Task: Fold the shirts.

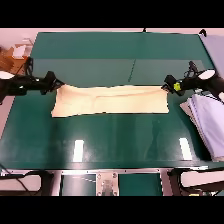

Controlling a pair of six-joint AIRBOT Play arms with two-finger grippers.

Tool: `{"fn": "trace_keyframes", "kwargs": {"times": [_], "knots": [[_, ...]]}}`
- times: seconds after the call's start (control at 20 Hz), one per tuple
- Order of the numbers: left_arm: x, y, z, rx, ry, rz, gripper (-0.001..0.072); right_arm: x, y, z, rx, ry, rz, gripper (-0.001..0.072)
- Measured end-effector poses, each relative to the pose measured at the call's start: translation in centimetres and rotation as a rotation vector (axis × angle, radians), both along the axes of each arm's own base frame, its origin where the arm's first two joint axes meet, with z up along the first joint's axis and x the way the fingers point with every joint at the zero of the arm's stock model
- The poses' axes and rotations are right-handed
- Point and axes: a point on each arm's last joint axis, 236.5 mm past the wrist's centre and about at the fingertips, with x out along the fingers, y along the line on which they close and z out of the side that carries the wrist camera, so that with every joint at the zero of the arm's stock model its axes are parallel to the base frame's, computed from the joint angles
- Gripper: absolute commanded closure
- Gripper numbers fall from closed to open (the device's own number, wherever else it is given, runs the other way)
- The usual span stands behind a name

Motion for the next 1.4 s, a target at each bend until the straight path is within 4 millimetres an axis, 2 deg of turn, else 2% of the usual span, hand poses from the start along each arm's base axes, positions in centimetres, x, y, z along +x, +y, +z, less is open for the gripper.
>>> {"fn": "trace_keyframes", "kwargs": {"times": [0.15, 0.25, 0.3, 0.35, 0.4, 0.45, 0.55, 0.6, 0.75, 0.85, 0.9, 1.05, 1.1, 1.15, 1.3, 1.4], "knots": [[3.8, -0.3, -0.5, 0.015, -0.052, 0.031, 0.0104, 3.5, -0.9, -0.4, 0.008, -0.04, -0.031, 0.0287], [6.0, 0.7, 0.9, 0.021, -0.106, 0.068, 0.0105, 5.0, -2.6, 0.3, 0.008, -0.061, -0.045, 0.0281], [6.7, 1.4, 2.0, 0.018, -0.131, 0.077, 0.0105, 5.2, -3.5, 0.7, 0.007, -0.063, -0.035, 0.0262], [7.1, 1.9, 3.0, 0.012, -0.147, 0.073, 0.0106, 4.9, -4.3, 1.1, 0.01, -0.052, -0.012, 0.0189], [7.3, 2.6, 4.0, 0.007, -0.162, 0.067, 0.0106, 4.2, -5.2, 1.2, 0.012, -0.031, 0.017, 0.0172], [7.4, 3.1, 5.0, -0.003, -0.174, 0.059, 0.0145, 3.2, -6.1, 1.0, 0.014, -0.008, 0.047, 0.0172], [6.9, 3.3, 5.9, -0.023, -0.167, 0.03, 0.0575, 0.9, -7.0, 0.2, 0.03, 0.043, 0.122, 0.0172], [6.6, 3.2, 6.2, -0.032, -0.162, 0.011, 0.0679, -0.1, -7.1, -0.4, 0.037, 0.064, 0.159, 0.0172], [5.8, 2.5, 6.7, -0.057, -0.146, -0.031, 0.068, -2.5, -6.5, -2.8, 0.076, 0.127, 0.261, 0.0172], [5.4, 1.3, 7.0, -0.072, -0.14, -0.066, 0.068, -3.1, -5.2, -4.2, 0.122, 0.147, 0.315, 0.0177], [5.1, 0.4, 7.0, -0.076, -0.135, -0.089, 0.068, -3.2, -4.2, -4.6, 0.148, 0.147, 0.339, 0.019], [4.6, -2.7, 7.1, -0.078, -0.14, -0.155, 0.0679, -3.6, -2.0, -6.3, 0.185, 0.171, 0.403, 0.0439], [4.3, -4.2, 7.1, -0.077, -0.143, -0.188, 0.068, -3.6, -1.3, -6.7, 0.193, 0.176, 0.42, 0.0632], [4.0, -5.6, 7.1, -0.071, -0.149, -0.218, 0.068, -3.7, -0.8, -7.1, 0.195, 0.181, 0.436, 0.0697], [3.2, -10.4, 6.2, -0.021, -0.171, -0.308, 0.068, -3.5, 0.2, -6.9, 0.198, 0.17, 0.481, 0.0699], [2.6, -13.7, 5.0, 0.025, -0.18, -0.366, 0.068, -3.0, 0.3, -5.6, 0.18, 0.152, 0.523, 0.0699]]}}
